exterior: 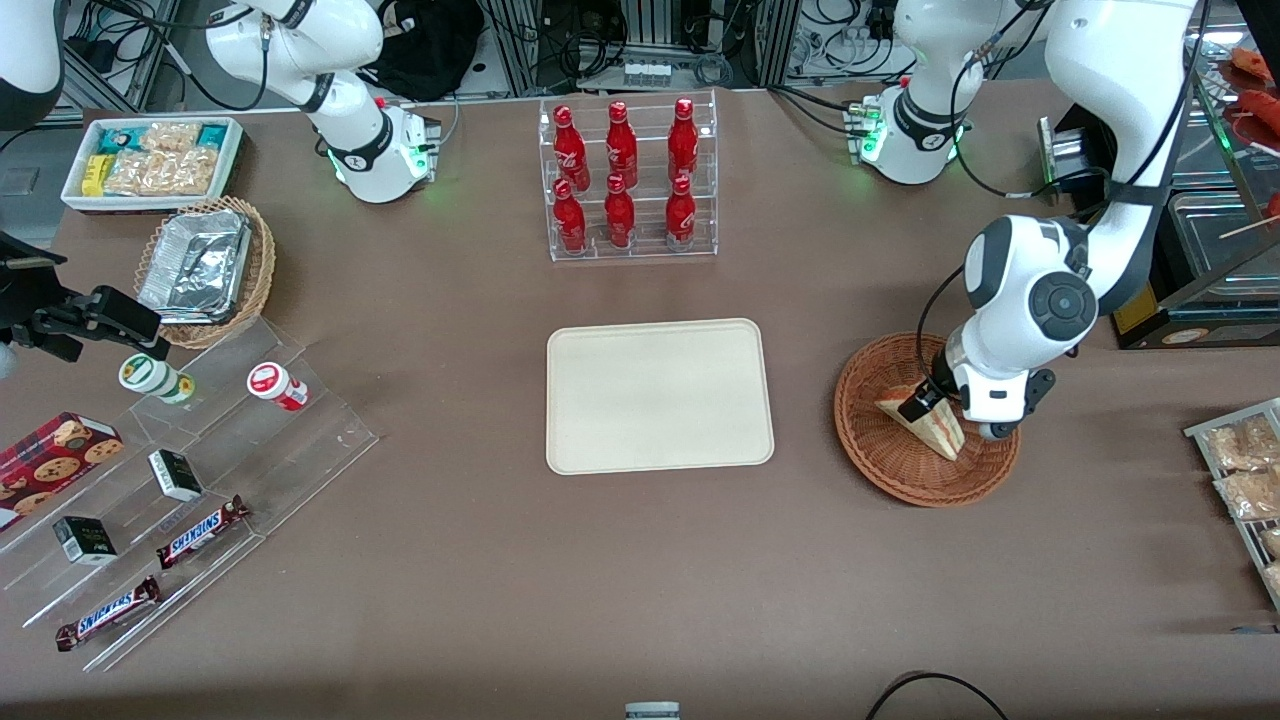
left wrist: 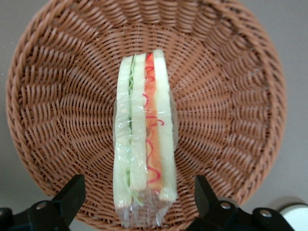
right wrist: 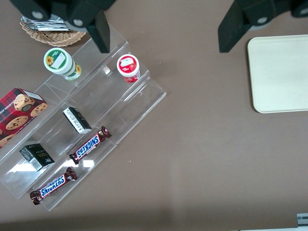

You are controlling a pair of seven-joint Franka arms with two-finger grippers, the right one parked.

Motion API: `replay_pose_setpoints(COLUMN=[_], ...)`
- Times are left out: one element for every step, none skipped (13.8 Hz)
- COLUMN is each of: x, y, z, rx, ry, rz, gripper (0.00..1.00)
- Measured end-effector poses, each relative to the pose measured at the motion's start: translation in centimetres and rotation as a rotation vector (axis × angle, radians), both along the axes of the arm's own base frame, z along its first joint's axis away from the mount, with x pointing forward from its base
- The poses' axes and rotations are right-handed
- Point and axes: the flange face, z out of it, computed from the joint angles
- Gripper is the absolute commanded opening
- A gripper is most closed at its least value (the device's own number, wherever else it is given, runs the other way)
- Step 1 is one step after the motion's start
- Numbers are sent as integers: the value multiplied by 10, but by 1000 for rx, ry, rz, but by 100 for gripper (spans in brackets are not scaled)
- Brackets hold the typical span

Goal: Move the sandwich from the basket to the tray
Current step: 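Close the left gripper on the sandwich's wrapped edge, then lift the sandwich and carry it with the left gripper over the cream tray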

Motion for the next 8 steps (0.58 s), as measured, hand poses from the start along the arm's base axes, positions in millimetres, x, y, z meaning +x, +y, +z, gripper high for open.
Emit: replay_pose_setpoints(x=[0,1,3,4,6,8,11,14], y=[0,1,1,1,1,1,1,1], z=[-5,-9,-10,-10,-9,-7,-4,2], rx=[-1,-2,-4,-4,-5,-6,-6,-6], ry=[6,8,8,7,4,-1,-8,-10], rz=[5,9,13,17,21,23,24,25], gripper=[65,41,18,11,9,8,8,8])
